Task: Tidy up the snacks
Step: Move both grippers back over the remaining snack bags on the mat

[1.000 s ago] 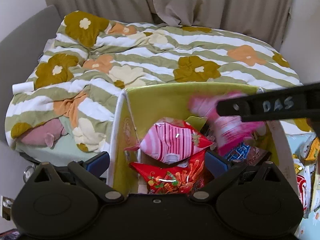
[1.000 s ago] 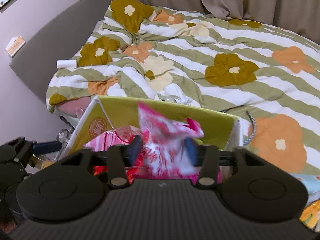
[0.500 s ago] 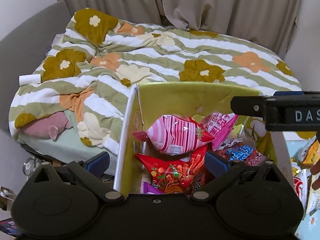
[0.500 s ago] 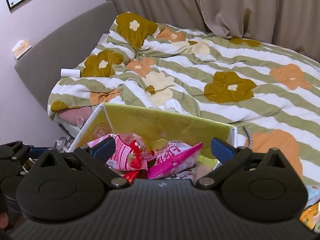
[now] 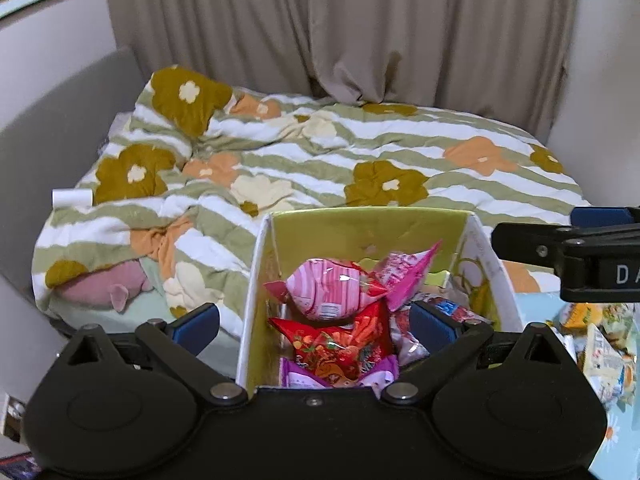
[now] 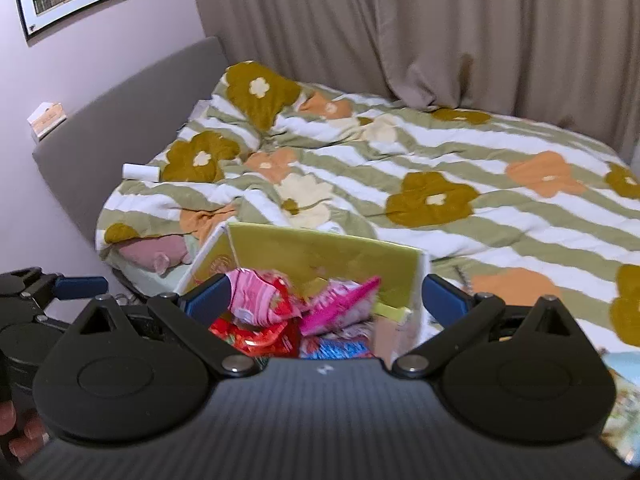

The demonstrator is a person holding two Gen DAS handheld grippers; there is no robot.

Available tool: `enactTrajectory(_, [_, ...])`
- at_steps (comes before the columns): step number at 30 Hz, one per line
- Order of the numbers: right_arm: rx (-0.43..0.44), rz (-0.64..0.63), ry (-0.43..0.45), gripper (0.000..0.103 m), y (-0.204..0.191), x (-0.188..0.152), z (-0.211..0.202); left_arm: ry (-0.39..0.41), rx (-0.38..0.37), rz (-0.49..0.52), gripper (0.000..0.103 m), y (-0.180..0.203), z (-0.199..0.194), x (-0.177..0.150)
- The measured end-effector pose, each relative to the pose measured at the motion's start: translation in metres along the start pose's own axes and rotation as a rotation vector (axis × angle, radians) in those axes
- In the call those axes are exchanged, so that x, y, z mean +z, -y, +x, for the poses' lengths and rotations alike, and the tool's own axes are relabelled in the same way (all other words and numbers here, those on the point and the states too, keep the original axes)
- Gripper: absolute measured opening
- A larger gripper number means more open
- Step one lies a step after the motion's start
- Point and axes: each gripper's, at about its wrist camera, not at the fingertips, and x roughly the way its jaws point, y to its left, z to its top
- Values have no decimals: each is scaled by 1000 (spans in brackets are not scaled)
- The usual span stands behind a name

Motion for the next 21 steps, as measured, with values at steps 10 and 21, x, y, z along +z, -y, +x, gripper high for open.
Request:
enactTrajectory(10, [-187, 92, 43, 103, 52, -45, -81, 21, -163, 116, 102, 62, -22, -16])
enactTrajectory(21, [-297, 161, 11, 103, 166, -102, -133, 23, -256, 195, 102, 166, -34, -36])
